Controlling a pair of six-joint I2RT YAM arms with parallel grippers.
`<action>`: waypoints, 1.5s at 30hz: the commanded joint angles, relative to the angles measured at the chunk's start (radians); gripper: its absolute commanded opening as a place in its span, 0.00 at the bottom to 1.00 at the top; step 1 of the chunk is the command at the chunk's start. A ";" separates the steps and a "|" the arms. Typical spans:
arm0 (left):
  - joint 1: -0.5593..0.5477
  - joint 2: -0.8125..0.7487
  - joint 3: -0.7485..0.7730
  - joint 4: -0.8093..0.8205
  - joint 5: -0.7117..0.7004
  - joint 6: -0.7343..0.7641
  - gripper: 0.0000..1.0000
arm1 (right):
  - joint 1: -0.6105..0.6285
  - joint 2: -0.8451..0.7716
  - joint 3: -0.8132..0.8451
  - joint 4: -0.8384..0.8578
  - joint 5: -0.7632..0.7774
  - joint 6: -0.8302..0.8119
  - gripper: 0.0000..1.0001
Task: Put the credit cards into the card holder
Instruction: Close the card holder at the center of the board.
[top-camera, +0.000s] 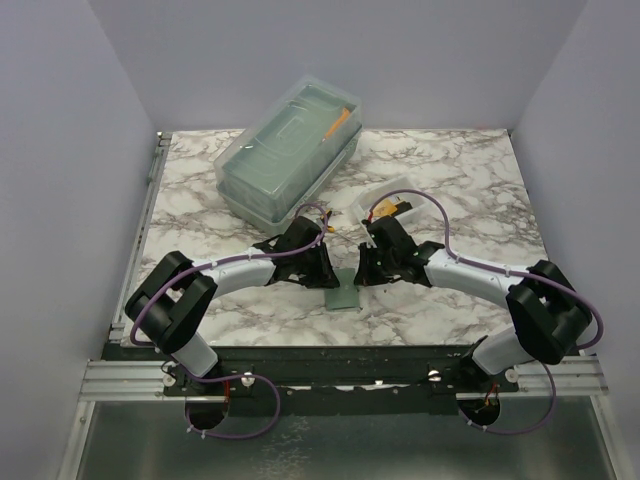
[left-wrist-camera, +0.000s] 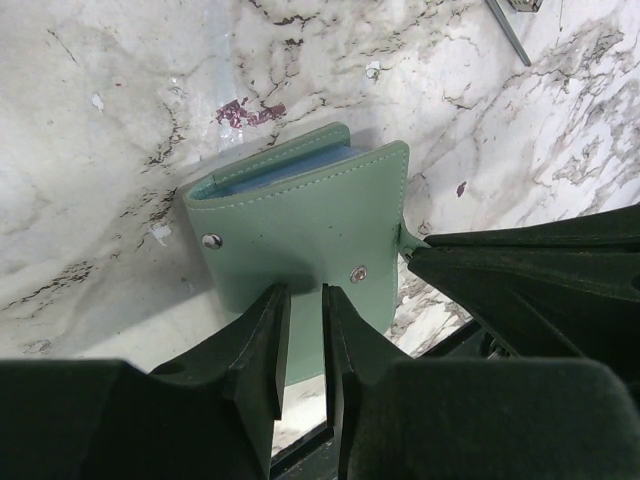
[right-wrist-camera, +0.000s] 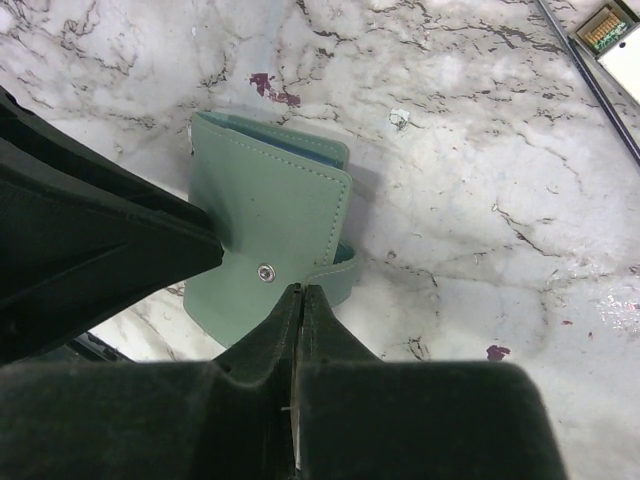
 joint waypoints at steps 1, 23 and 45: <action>-0.013 0.019 0.016 -0.030 -0.010 0.014 0.26 | 0.008 -0.022 -0.013 -0.018 0.004 0.020 0.00; -0.021 0.006 0.005 -0.036 0.014 0.018 0.26 | -0.105 -0.155 -0.269 0.346 -0.242 0.220 0.00; -0.039 -0.062 0.023 -0.031 0.029 0.018 0.36 | -0.150 -0.060 -0.291 0.463 -0.335 0.214 0.00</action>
